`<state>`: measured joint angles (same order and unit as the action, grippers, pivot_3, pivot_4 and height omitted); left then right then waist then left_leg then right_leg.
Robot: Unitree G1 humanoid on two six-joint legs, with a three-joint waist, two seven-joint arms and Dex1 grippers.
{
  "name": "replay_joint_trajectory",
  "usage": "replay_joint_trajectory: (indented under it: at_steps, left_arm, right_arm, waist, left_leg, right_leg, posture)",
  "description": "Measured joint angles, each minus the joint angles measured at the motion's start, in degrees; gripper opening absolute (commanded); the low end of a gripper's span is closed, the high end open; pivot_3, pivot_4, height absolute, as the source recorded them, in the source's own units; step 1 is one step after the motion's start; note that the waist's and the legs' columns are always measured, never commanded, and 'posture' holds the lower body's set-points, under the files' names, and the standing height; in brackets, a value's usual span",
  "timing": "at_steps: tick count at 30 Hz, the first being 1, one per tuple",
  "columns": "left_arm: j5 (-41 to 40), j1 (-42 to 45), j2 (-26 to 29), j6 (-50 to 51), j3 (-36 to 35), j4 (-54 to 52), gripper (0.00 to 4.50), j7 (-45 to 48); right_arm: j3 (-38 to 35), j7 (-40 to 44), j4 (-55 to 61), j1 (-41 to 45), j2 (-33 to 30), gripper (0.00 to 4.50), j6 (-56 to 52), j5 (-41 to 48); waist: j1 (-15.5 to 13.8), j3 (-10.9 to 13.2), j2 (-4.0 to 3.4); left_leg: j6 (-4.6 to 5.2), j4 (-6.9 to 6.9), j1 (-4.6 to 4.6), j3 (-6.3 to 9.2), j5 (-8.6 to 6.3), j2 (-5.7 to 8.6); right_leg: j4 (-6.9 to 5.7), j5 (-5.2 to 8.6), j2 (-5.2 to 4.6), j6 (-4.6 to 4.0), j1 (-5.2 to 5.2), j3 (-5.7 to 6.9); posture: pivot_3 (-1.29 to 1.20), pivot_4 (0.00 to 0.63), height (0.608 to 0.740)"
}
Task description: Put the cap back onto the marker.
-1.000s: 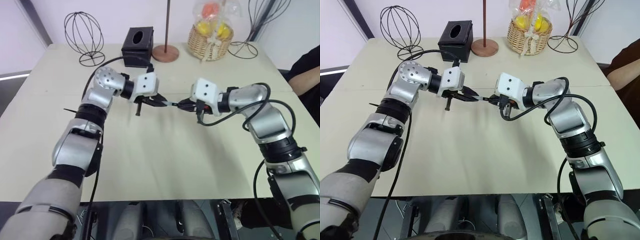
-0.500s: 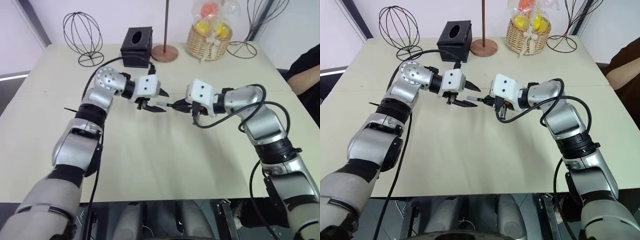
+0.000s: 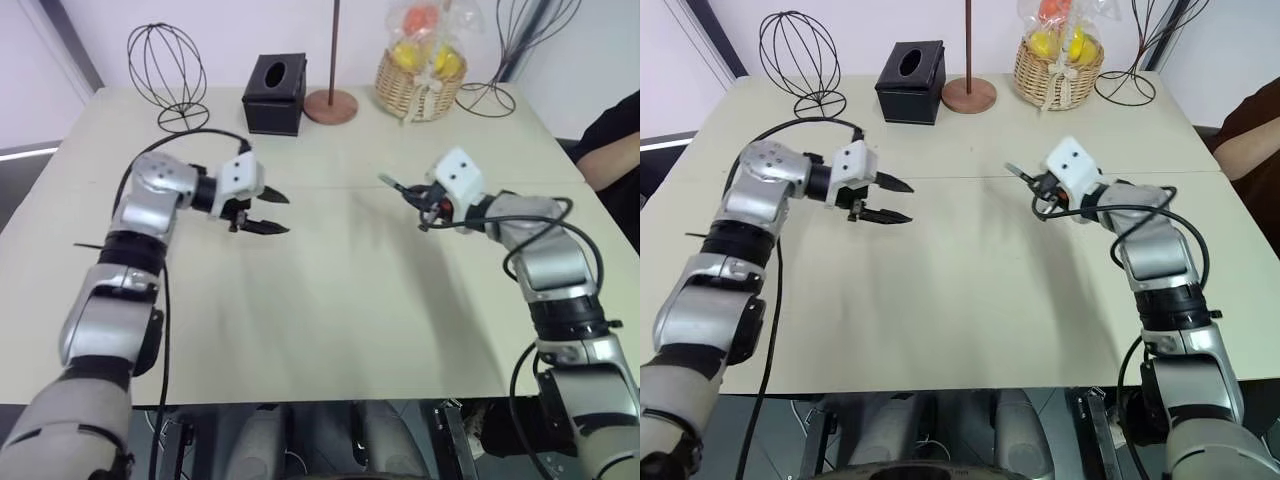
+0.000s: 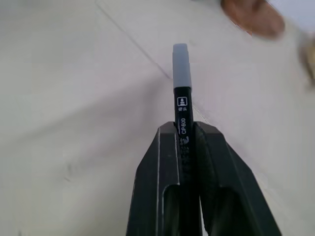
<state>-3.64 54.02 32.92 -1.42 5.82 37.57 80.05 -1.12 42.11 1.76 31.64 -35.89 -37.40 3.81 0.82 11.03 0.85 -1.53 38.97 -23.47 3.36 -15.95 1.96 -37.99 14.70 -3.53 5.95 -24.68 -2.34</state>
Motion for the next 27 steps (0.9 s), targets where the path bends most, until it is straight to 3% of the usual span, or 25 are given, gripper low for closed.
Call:
replay_joint_trajectory:
  at_steps: [4,8,11,13,17,27]
  left_arm:
    - [-3.6,-9.0,0.6,11.6,-6.1,-10.1,2.84,-10.3]
    - [-7.6,-14.6,-3.0,21.6,-9.7,-21.3,2.84,-20.4]
    - [-9.3,-17.5,-5.2,25.4,-11.8,-26.2,2.88,-27.1]
    - [-10.0,-19.7,-6.7,27.5,-13.0,-28.9,2.88,-31.7]
    - [-11.1,-23.0,-7.8,29.1,-14.0,-32.2,2.88,-36.8]
    - [-12.0,-29.7,-7.7,29.8,-15.7,-35.8,2.88,-44.0]
  right_arm:
    - [-5.0,-2.6,7.2,-9.1,-1.3,0.00,-13.7,2.8]
    - [-7.0,-4.5,10.7,-10.9,-3.0,0.00,-16.1,3.8]
    - [-6.9,-6.0,10.2,-11.9,-3.0,1.31,-15.0,3.8]
    - [-6.9,-7.4,9.1,-12.3,-2.7,2.49,-13.8,3.8]
    - [-7.0,-9.2,7.5,-12.3,-1.8,4.41,-12.1,3.9]
    - [-13.9,-11.3,3.6,-13.3,-3.5,4.47,-6.1,5.9]
  waist:
    - [0.0,0.0,0.00]
    - [-0.1,0.0,0.01]
    - [0.0,0.0,0.01]
    - [0.0,0.0,0.01]
    - [0.0,0.0,0.01]
    - [-0.3,0.0,0.01]
  left_leg:
    - [0.01,0.13,0.00,-0.04,0.00,0.07]
    - [0.01,0.13,0.08,0.01,0.00,0.06]
    - [0.01,0.12,0.09,-0.01,0.00,0.06]
    - [0.01,0.10,0.10,-0.02,0.00,0.05]
    - [0.00,0.09,0.10,-0.03,0.00,0.06]
    - [0.00,0.08,0.10,-0.03,0.00,0.08]
  right_leg:
    - [-0.06,-0.02,-0.11,0.03,0.03,-0.04]
    - [-0.05,-0.05,-0.08,0.09,0.14,-0.02]
    - [-0.04,-0.05,-0.08,0.09,0.13,-0.03]
    - [-0.03,-0.05,-0.08,0.09,0.12,-0.03]
    - [-0.02,-0.05,-0.10,0.08,0.12,-0.03]
    - [0.01,-0.05,-0.13,0.08,0.16,-0.02]
  posture:
    - [0.00,0.150,0.740]
    - [0.00,0.150,0.740]
    - [0.00,0.150,0.740]
    - [0.00,0.150,0.740]
    - [0.00,0.150,0.740]
    - [0.00,0.150,0.740]
